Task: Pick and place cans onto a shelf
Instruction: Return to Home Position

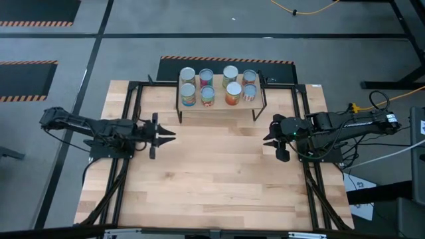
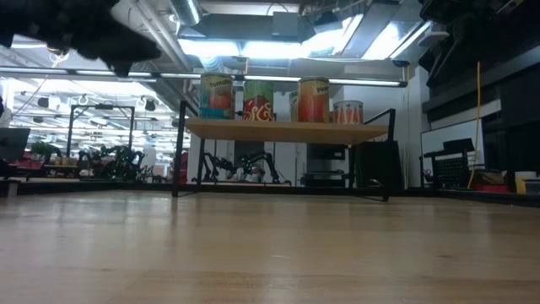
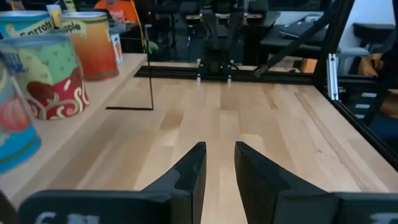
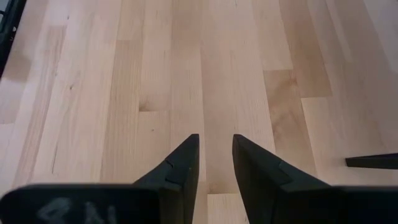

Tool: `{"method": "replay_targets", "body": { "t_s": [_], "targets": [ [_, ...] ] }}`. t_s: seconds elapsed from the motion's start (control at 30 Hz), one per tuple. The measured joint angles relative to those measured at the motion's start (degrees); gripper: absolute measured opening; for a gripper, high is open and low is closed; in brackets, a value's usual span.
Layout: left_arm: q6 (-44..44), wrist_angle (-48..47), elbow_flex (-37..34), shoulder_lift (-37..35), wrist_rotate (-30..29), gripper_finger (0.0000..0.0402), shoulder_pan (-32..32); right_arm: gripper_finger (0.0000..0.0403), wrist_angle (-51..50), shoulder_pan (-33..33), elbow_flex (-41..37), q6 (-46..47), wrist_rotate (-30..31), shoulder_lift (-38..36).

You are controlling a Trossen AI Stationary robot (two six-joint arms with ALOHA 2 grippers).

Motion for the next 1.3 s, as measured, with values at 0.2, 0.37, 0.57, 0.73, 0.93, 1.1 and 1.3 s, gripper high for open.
{"method": "replay_targets", "body": {
  "t_s": [0.2, 0.37, 0.57, 0.73, 0.93, 1.1, 1.3],
  "targets": [
    [0.0, 2.0, -5.1, -7.4, 0.0, 0.0078, 0.0, 0.0101, 0.0, 0.0, 0.0, 0.0, 0.0, 0.0],
    [1.7, 2.0, -7.6, -14.4, 0.0, 0.0078, 0.0, 0.0101, 0.0, 0.0, 0.0, 0.0, 0.0, 0.0],
    [3.1, 2.1, -10.2, -21.4, 0.3, 0.0078, 0.0, 0.0101, 0.0, 0.0, 0.0, 0.0, 0.0, 0.0],
    [3.4, 5.0, -15.0, -25.2, 1.4, 0.0078, 0.0, 0.0101, 0.0, 0.0, 0.0, 0.0, 0.0, 0.0],
    [4.2, 4.6, -15.7, -26.6, 1.5, 0.0078, 0.0, 0.0101, 0.0, 0.0, 0.0, 0.0, 0.0, 0.0],
    [6.4, 4.9, -15.7, -26.8, 1.7, 0.0078, 0.0, 0.0101, 0.0, 0.0, 0.0, 0.0, 0.0, 0.0],
    [8.9, 4.8, -15.6, -27.3, 2.8, 0.0078, 0.0, 0.0101, 0.0, 0.0, 0.0, 0.0, 0.0, 0.0]
  ]
}}
